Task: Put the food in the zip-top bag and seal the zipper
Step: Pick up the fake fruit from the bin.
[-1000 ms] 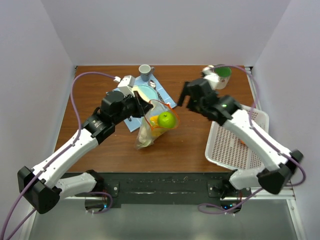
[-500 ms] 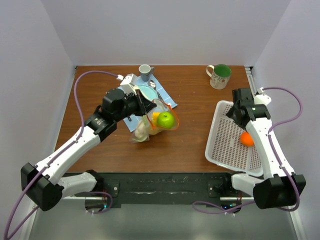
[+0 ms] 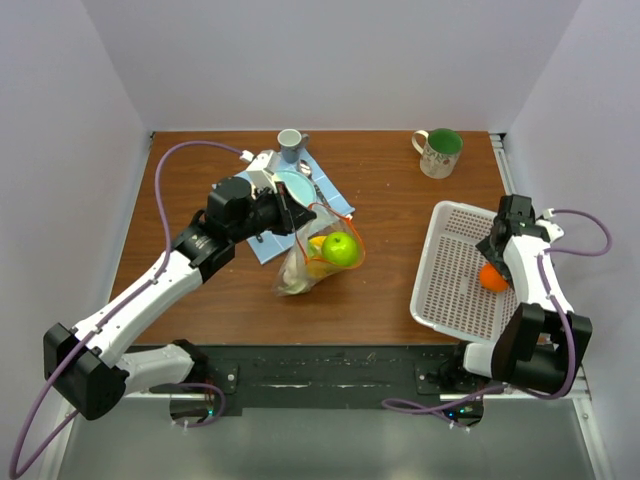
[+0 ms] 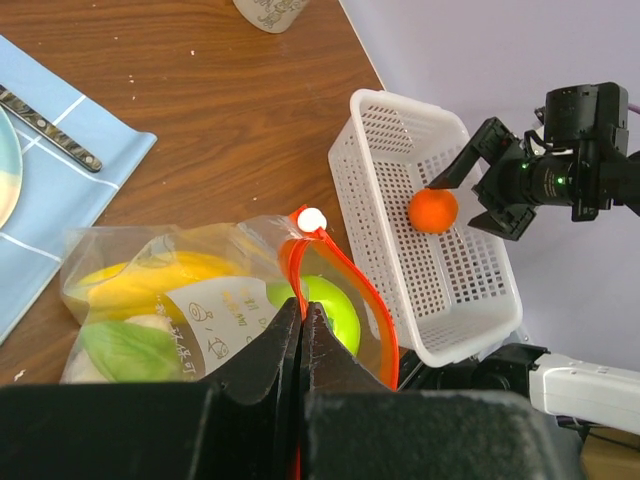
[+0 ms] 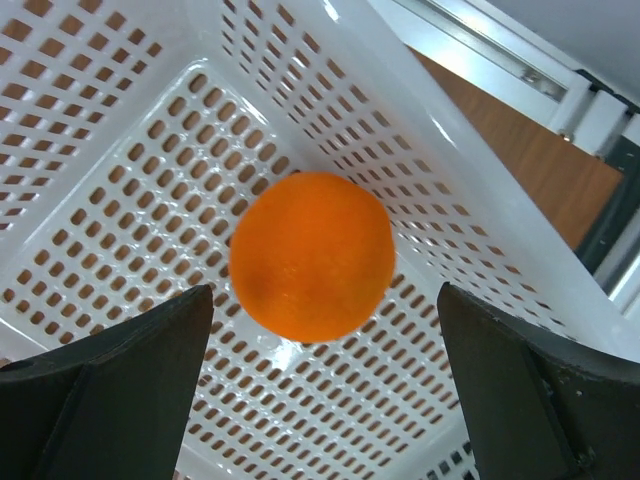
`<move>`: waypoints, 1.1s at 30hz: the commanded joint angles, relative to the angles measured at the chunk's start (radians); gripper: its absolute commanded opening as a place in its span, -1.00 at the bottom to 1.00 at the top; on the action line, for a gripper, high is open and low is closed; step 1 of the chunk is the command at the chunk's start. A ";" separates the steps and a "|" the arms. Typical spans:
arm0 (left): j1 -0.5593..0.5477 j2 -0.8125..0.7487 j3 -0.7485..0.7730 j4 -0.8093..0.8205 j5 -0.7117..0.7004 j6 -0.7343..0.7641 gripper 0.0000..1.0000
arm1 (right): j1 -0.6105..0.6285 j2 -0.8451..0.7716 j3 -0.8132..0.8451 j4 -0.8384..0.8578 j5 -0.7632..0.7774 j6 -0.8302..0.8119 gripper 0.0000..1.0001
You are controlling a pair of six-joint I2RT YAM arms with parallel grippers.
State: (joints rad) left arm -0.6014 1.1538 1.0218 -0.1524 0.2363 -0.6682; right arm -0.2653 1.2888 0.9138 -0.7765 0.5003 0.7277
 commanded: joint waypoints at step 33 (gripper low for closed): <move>0.009 -0.009 0.047 0.068 0.003 0.013 -1.00 | 0.032 -0.101 0.043 0.083 -0.316 -0.125 -0.51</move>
State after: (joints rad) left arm -0.6014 1.1625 1.0416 -0.1658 0.2352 -0.6601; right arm -0.2790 1.2846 0.8440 -0.6388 0.3260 0.6373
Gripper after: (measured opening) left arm 0.020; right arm 0.641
